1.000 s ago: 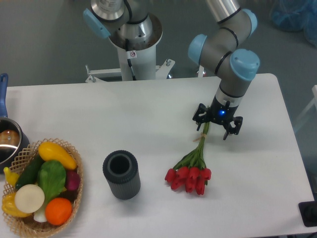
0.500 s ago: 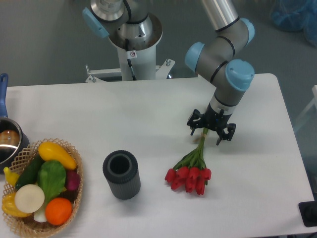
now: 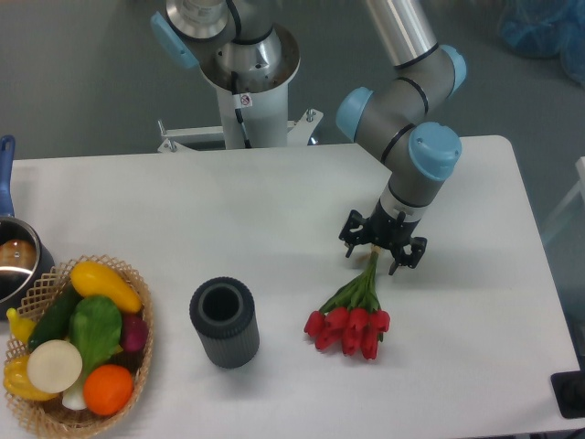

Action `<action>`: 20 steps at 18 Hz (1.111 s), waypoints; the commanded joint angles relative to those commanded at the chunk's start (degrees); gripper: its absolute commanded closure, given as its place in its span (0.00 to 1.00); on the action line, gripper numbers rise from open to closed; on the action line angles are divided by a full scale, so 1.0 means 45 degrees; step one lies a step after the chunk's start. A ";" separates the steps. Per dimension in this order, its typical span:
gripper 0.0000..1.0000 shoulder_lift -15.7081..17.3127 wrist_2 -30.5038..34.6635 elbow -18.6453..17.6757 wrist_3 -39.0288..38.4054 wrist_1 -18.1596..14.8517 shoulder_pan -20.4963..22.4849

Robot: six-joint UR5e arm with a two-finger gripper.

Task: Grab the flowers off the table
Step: 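Lower the gripper around the tulip stems above the blooms, then close the gripper on the tulip stems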

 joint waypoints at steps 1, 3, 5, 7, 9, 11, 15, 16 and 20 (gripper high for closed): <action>0.31 0.0000 -0.0019 0.0000 0.0000 0.0000 0.0000; 0.35 0.0000 0.0000 0.0000 0.0019 0.0000 0.0000; 0.39 0.0000 0.0000 0.0019 0.0020 0.0019 0.0000; 0.43 -0.0039 0.0000 0.0097 0.0020 0.0020 0.0000; 0.47 -0.0117 0.0000 0.0156 0.0020 0.0020 0.0000; 0.49 -0.0195 0.0000 0.0234 0.0000 0.0000 -0.0019; 0.56 -0.0332 0.0000 0.0488 0.0019 0.0000 -0.0039; 0.57 -0.0351 0.0000 0.0488 0.0020 0.0019 -0.0039; 0.64 -0.0371 0.0000 0.0605 0.0039 0.0000 -0.0039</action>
